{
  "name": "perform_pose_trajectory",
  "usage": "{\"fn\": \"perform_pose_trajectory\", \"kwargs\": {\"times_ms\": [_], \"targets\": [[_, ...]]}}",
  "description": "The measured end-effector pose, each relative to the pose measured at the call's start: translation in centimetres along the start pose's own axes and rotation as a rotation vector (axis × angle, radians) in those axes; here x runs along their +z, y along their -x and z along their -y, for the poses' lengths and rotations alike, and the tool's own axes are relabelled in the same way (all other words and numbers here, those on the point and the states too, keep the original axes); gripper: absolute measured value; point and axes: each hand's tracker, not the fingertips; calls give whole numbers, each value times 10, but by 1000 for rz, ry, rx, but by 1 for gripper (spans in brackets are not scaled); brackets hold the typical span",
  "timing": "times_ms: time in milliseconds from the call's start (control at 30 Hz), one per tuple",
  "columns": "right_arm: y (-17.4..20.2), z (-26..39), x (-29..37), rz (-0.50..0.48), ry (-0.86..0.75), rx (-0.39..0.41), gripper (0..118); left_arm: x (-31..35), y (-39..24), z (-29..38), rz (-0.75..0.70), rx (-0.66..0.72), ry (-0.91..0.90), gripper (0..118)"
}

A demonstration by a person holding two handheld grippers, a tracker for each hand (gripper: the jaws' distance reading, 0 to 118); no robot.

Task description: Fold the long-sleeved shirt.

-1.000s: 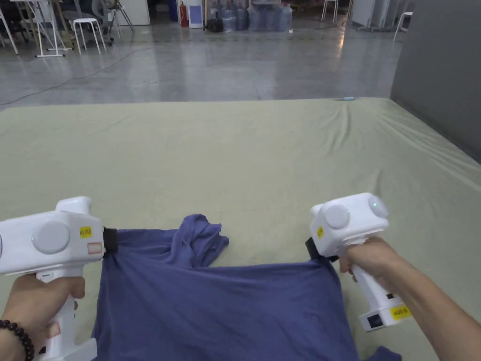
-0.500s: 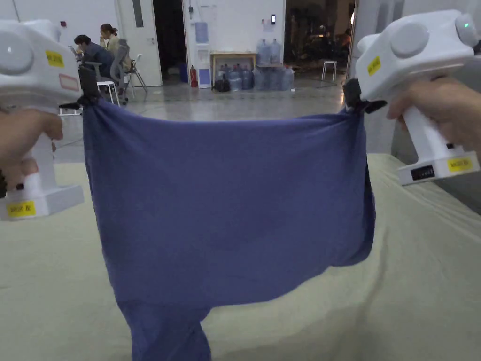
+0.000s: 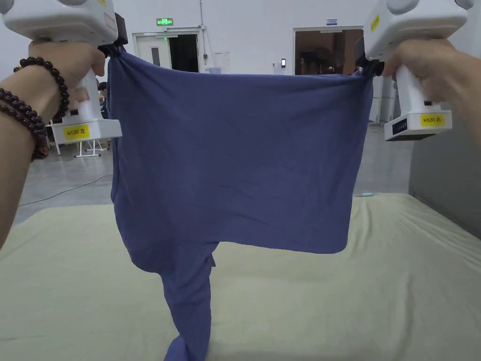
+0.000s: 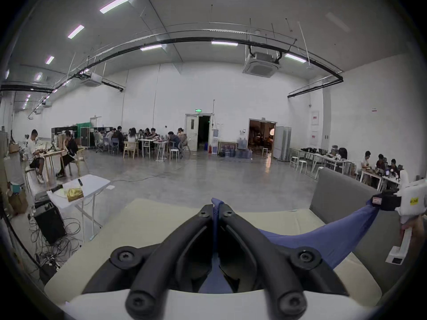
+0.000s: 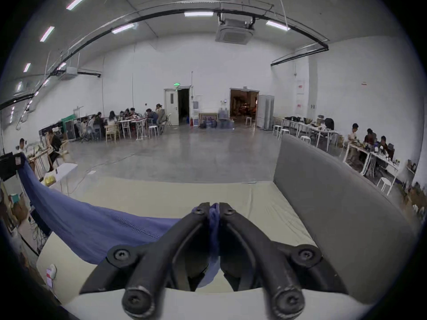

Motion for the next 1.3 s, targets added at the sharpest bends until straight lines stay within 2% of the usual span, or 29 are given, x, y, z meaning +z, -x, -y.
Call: {"fn": "perform_pose_trajectory", "kwargs": {"times_ms": [67, 300, 467, 633, 833, 967, 1067, 1200, 1300], "targets": [[-2, 13, -8, 2, 6, -8, 3, -3, 0, 16, -2, -3, 14, 0], [-9, 99, -58, -10, 110, -22, 3, -15, 3, 149, 2, -4, 185, 0], [-17, 158, -102, -17, 193, -37, 3, -21, 7, 221, 11, -17, 244, 0], [-25, 191, -89, -38, 199, -50, 3, 5, 12, 261, 30, 1, 298, 0], [-28, 236, -32, -66, 170, 50, 3, 67, 18, 292, 64, -16, 295, 0], [-32, 280, 10, -96, 188, 73, 3, 122, 23, 322, 76, -42, 317, 0], [-33, 333, 37, -113, 258, 132, 3, 170, 40, 345, 67, -135, 345, 0], [-32, 414, 67, -114, 393, 251, 3, 245, 47, 441, 76, -121, 479, 0], [-35, 467, 97, -172, 517, 275, 3, 304, 66, 502, 47, -118, 582, 0]]}}
